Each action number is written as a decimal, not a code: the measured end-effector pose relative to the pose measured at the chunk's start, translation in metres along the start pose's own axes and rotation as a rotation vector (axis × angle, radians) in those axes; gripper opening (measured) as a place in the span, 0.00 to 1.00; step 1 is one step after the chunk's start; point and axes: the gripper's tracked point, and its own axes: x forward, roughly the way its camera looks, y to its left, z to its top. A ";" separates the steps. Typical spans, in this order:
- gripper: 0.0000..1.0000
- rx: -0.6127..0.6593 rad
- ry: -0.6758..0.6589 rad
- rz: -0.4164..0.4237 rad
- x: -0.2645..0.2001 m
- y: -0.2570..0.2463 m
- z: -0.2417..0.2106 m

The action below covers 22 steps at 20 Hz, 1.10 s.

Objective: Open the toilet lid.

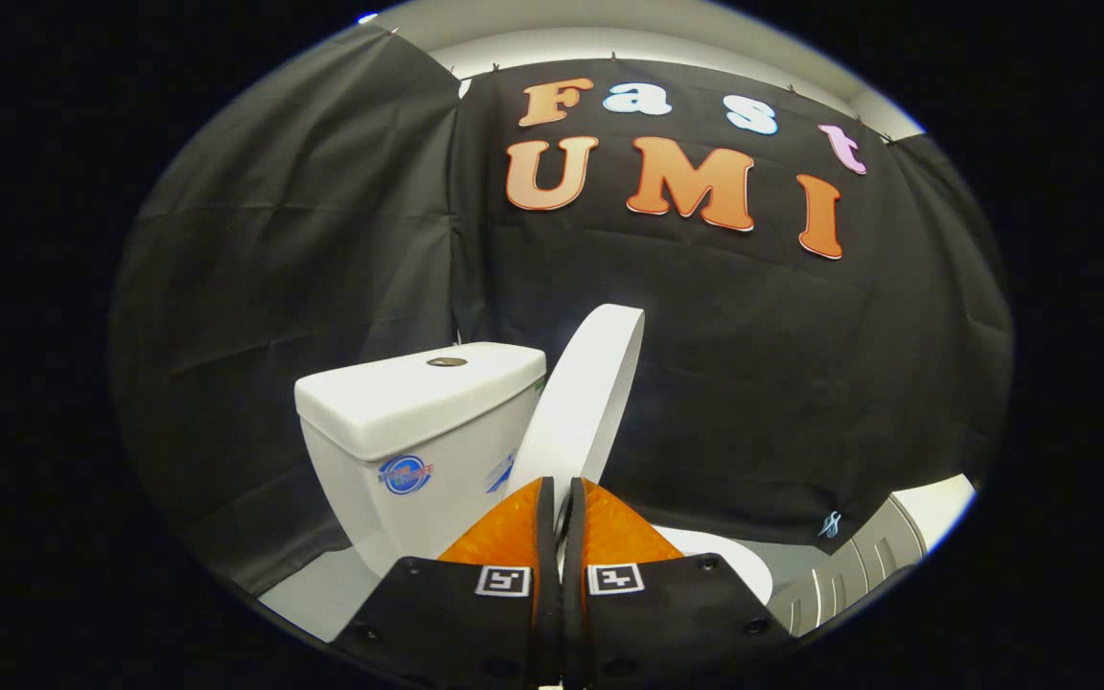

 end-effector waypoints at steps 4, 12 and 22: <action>0.08 -0.055 -0.009 0.023 0.010 0.031 0.007; 0.08 -0.073 -0.005 0.088 0.029 0.079 0.014; 0.16 -0.026 0.016 0.098 0.029 0.079 0.016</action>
